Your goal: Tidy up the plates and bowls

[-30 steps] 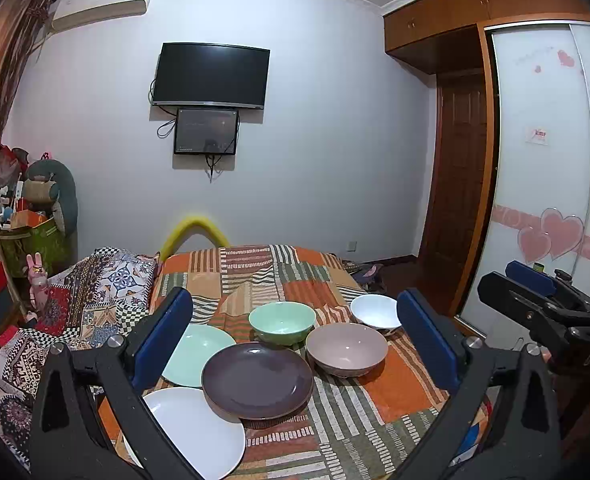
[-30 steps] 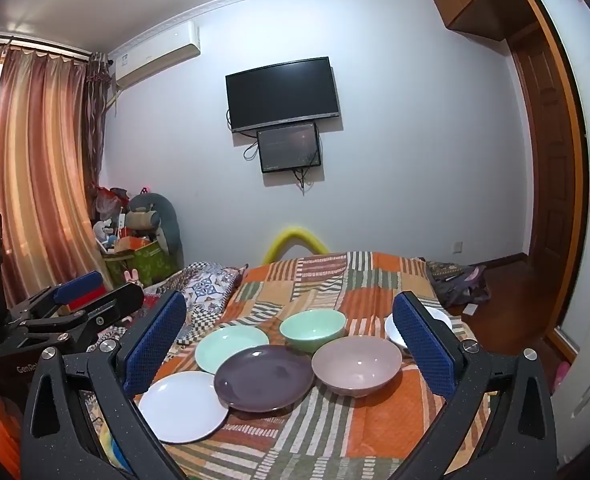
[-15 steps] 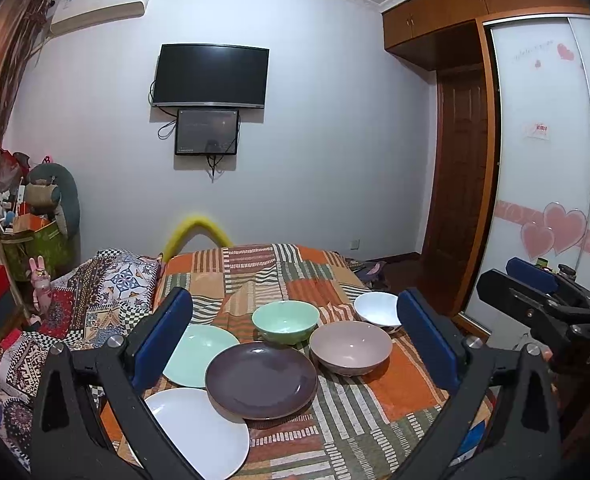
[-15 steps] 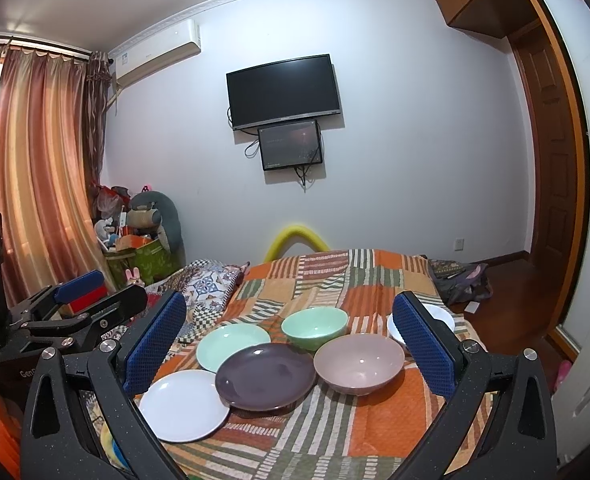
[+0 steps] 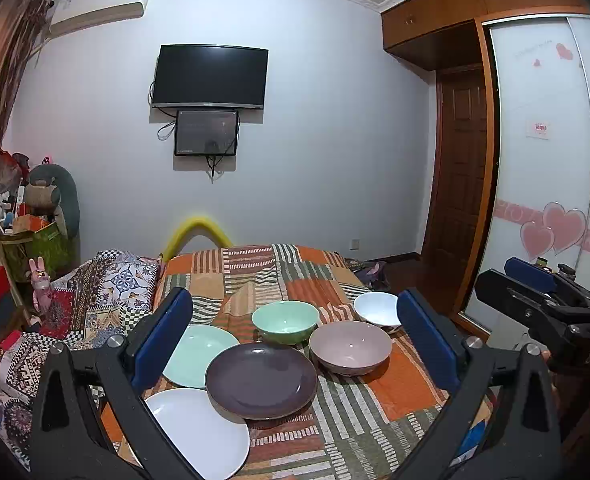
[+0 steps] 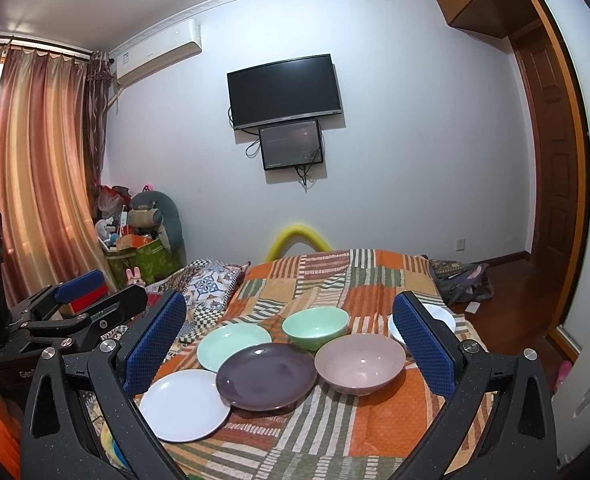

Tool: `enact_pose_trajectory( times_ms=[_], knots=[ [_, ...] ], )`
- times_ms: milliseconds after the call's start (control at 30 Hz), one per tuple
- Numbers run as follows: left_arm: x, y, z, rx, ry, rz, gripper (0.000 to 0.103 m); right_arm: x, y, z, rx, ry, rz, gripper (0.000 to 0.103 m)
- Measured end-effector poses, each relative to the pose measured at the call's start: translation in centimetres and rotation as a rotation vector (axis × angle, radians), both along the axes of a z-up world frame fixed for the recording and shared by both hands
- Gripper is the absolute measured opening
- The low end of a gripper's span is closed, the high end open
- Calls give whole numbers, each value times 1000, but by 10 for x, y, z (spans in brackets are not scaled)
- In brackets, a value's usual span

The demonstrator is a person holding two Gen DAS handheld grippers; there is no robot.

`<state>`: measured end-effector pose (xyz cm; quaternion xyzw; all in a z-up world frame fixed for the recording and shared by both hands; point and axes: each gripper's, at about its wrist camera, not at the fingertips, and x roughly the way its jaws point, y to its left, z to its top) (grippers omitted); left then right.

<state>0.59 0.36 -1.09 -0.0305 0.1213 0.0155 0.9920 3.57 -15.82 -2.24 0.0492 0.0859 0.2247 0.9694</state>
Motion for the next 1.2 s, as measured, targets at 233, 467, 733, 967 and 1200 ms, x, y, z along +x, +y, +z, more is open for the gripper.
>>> enact_pose_trajectory(
  times_ms=[233, 467, 733, 967, 1200],
  knots=[
    [-1, -3, 0, 5, -3, 0, 103, 0, 0, 0, -1, 1, -3, 103],
    [0, -3, 1, 5, -4, 0, 103, 0, 0, -1, -1, 1, -3, 103],
    [0, -3, 1, 0, 2, 0, 103, 0, 1, -1, 0, 3, -3, 103],
    [0, 2, 1, -13, 1, -1, 103, 0, 3, -6, 0, 17, 1, 103],
    [9, 6, -6, -8, 27, 3, 103, 9, 6, -13, -5, 55, -5, 103]
  ],
)
